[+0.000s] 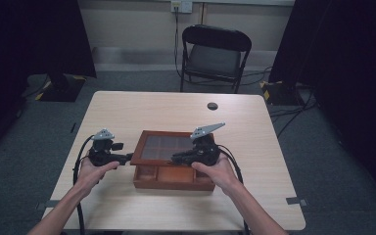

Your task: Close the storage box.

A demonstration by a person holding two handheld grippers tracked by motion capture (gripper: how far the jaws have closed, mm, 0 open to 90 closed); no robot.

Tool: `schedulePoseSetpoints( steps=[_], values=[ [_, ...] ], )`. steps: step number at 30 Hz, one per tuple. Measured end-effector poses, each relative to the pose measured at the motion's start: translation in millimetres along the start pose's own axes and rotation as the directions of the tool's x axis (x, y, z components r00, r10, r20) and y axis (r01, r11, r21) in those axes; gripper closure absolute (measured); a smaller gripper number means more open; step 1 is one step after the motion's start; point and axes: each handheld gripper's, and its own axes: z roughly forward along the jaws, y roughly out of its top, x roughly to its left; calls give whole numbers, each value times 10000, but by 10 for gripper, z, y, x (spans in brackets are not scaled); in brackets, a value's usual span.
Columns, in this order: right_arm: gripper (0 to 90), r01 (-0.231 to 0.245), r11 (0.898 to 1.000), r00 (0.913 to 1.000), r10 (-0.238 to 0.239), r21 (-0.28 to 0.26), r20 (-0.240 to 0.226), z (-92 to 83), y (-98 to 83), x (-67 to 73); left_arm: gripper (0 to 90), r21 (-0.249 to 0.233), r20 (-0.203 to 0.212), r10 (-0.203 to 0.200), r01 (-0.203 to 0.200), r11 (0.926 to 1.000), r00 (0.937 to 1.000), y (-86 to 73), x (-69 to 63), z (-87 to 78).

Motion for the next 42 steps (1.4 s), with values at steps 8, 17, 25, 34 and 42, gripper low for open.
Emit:
schedulePoseSetpoints(
  steps=[8,17,25,34,42],
  values=[
    [810,56,9988,10000,-55,482,-34,65,-138,10,230,-10,-117,-49,49,10000,9999,2,35,-16],
    [810,117,9949,9999,-110,1005,-83,159,-251,0,230,41,-72,-19,19,10000,10000,1,38,-16],
    [815,83,9915,9998,-59,1302,-185,220,-317,13,231,114,31,-38,37,9999,10000,3,18,-4],
    [815,35,9869,9998,-2,1616,-209,274,-389,14,231,109,67,-42,41,9999,10000,4,16,-8],
    [815,-44,9828,9998,78,1845,-175,323,-430,1,231,152,91,-24,22,9999,10000,4,12,-4]
  ],
)
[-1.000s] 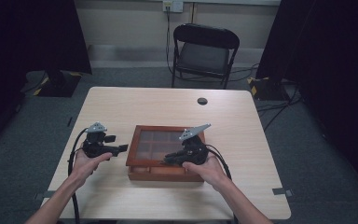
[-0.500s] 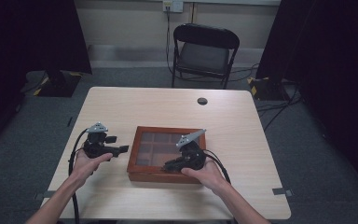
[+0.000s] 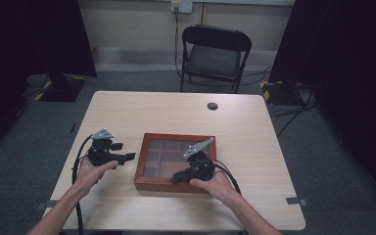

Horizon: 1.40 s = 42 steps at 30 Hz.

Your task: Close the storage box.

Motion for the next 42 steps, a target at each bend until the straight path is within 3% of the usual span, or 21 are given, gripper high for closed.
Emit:
schedulePoseSetpoints(
  steps=[10,12,14,18,24,25,28,31,33,37,41,42],
  values=[
    [813,-33,9999,9999,31,-120,-118,1,-61,15,230,16,23,47,-47,10000,10000,-3,-4,0],
    [809,-236,9996,9996,233,-157,-179,0,-71,1,230,9,31,38,-38,10000,10000,-3,-6,1],
    [766,-310,9991,9991,302,-290,-289,-2,-78,-9,231,24,27,51,-51,10000,10000,-3,-4,8],
    [705,-478,9952,9988,466,-850,-161,-59,-43,-8,229,73,47,14,-15,10000,10000,-4,-14,20],
    [574,-923,9727,9906,1114,-2128,797,-322,-9,-104,224,33,23,-54,54,10000,10000,-8,6,5],
    [524,-1048,9664,9846,1342,-2349,1125,-386,-13,-135,224,22,-2,-71,71,10000,10000,-8,9,4],
    [473,-1402,9519,9744,1814,-2723,1324,-546,-69,-197,222,146,-86,-110,112,9998,9999,-10,30,18],
    [412,-1637,9336,9550,2310,-3188,1861,-720,-180,-258,222,161,-288,-58,63,9999,9996,3,30,9],
    [353,-1879,9135,9333,2805,-3608,2241,-862,-268,-308,223,59,-283,-121,123,9999,9995,21,44,-16],
    [261,-2187,8851,8913,3525,-4108,2851,-1073,-419,-394,222,140,-448,-95,102,9999,9990,-7,78,-85],
    [217,-2382,8827,8512,3906,-4050,3506,-1194,-621,-486,223,311,-770,-151,175,9994,9969,-87,165,-181],
    [205,-2446,8829,8447,3970,-4009,3590,-1210,-661,-503,223,265,-829,-276,299,9992,9962,-107,190,-203]
  ],
)
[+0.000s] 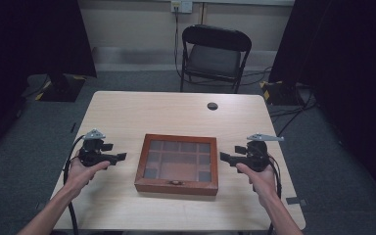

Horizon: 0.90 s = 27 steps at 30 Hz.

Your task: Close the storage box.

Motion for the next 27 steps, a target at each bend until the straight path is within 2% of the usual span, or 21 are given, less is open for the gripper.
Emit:
schedulePoseSetpoints(
  steps=[3,5,7,8,11,13,14,15,17,19,21,22,23,24,25,27],
  values=[
    [146,-333,9993,9979,323,174,557,-43,-106,-144,220,32,-166,-217,217,9998,9996,-54,83,-57],
    [147,-477,9981,9936,433,398,1045,-55,-187,-235,204,72,-195,-340,342,9994,9992,-97,124,-73],
    [147,-651,9959,9900,564,636,1296,-52,-269,-333,183,111,-166,-429,431,9990,9989,-157,172,-78],
    [147,-771,9948,9880,672,665,1392,-47,-298,-368,184,237,-291,-506,513,9984,9983,-188,194,-72],
    [148,-1053,9889,9746,818,1044,2083,23,-403,-498,185,583,-512,-529,558,9967,9973,-254,238,-30],
    [149,-1197,9814,9608,764,1501,2666,86,-446,-548,185,979,-643,-395,457,9941,9971,-288,256,11],
    [149,-1370,9768,9573,879,1645,2753,105,-459,-560,184,1190,-721,-323,408,9921,9969,-306,256,49],
    [150,-1417,9724,9582,877,1853,2723,128,-473,-585,185,1484,-877,-87,217,9887,9961,-311,261,74],
    [151,-1465,9660,9550,819,2131,2851,174,-497,-609,183,1609,-1076,-78,252,9866,9942,-330,251,127],
    [147,-1420,9632,9521,698,2284,2977,196,-511,-604,174,1732,-1230,-87,301,9844,9924,-348,252,158],
    [146,-1170,9672,9456,391,2257,3230,220,-527,-585,157,1535,-1661,17,242,9879,9861,-372,240,176],
    [143,-1093,9681,9423,288,2253,3335,229,-534,-573,157,1499,-1747,84,181,9885,9846,-383,240,177],
    [135,-909,9702,9392,86,2244,3434,241,-546,-563,153,1460,-1855,212,62,9893,9824,-395,240,180],
    [124,-746,9717,9359,-94,2243,3521,253,-558,-552,147,1354,-2108,338,-51,9908,9769,-415,231,193],
    [98,-408,9747,9316,-425,2199,3609,272,-576,-544,129,1143,-2186,226,26,9934,9755,-436,228,206],
    [25,-42,9726,9277,-829,2324,3640,316,-616,-497,81,905,-2395,156,64,9959,9708,-459,222,225]
  ],
)
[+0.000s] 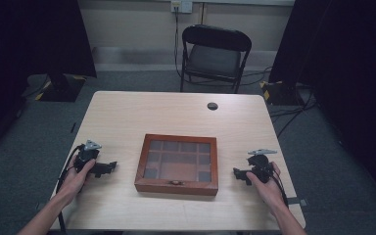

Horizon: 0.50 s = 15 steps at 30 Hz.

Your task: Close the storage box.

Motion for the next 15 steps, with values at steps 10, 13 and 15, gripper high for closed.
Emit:
schedulePoseSetpoints(
  steps=[10,13,15],
  values=[
    [0,-47,9933,9994,87,-1156,340,78,-81,60,12,-457,-9,-130,129,9989,9999,-54,-3,32],
    [0,-60,9933,9993,103,-1155,362,80,-79,63,12,-463,2,-146,146,9988,9999,-53,-4,32],
    [0,-78,9932,9993,121,-1166,359,81,-79,64,11,-460,-3,-139,139,9988,9999,-53,-3,33]
  ],
)
